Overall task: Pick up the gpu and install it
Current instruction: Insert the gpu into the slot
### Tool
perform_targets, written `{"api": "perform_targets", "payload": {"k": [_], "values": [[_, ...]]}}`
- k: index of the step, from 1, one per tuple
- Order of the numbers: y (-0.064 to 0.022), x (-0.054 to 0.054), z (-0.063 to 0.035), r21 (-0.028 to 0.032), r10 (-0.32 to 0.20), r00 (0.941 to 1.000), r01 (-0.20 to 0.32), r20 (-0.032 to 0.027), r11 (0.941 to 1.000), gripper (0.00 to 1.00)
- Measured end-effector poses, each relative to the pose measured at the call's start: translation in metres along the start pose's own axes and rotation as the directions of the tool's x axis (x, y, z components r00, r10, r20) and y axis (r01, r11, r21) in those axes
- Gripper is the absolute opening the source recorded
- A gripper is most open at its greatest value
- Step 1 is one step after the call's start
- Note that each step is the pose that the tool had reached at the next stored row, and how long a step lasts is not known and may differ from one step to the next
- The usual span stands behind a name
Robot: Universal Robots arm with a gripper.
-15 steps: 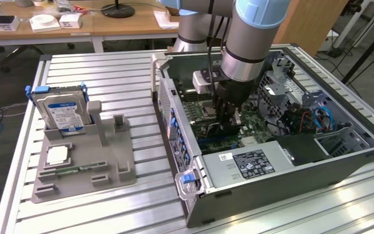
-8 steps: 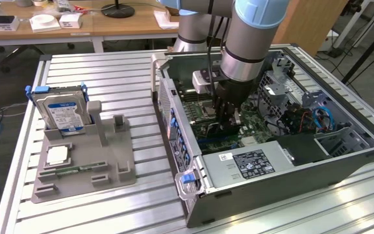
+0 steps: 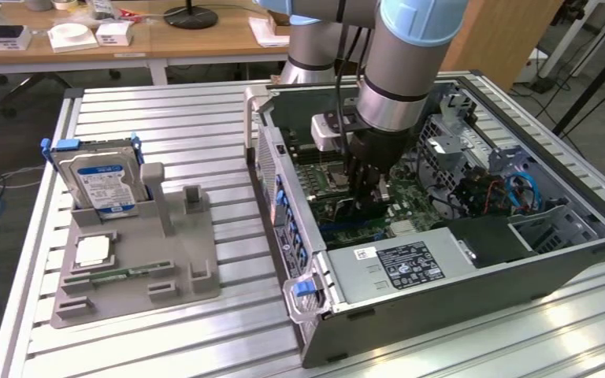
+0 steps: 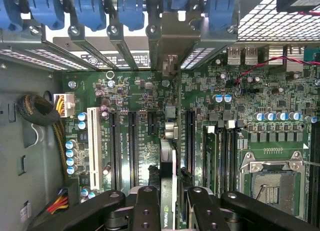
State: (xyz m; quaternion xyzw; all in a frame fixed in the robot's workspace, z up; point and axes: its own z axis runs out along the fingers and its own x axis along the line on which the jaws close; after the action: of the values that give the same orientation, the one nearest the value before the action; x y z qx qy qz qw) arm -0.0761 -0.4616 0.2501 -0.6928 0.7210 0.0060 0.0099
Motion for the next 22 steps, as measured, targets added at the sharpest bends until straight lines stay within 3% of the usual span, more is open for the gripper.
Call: {"api": "perform_targets", "payload": {"k": [16,22], "values": [[0.0000,-0.0010,-0.0006,0.0001,0.000,1.0000,0.000,-0.0014,1.0000,0.26],[0.0001,-0.0015,0.0067,-0.0002,0.000,1.0000,0.000,-0.0023,1.0000,0.26]]}}
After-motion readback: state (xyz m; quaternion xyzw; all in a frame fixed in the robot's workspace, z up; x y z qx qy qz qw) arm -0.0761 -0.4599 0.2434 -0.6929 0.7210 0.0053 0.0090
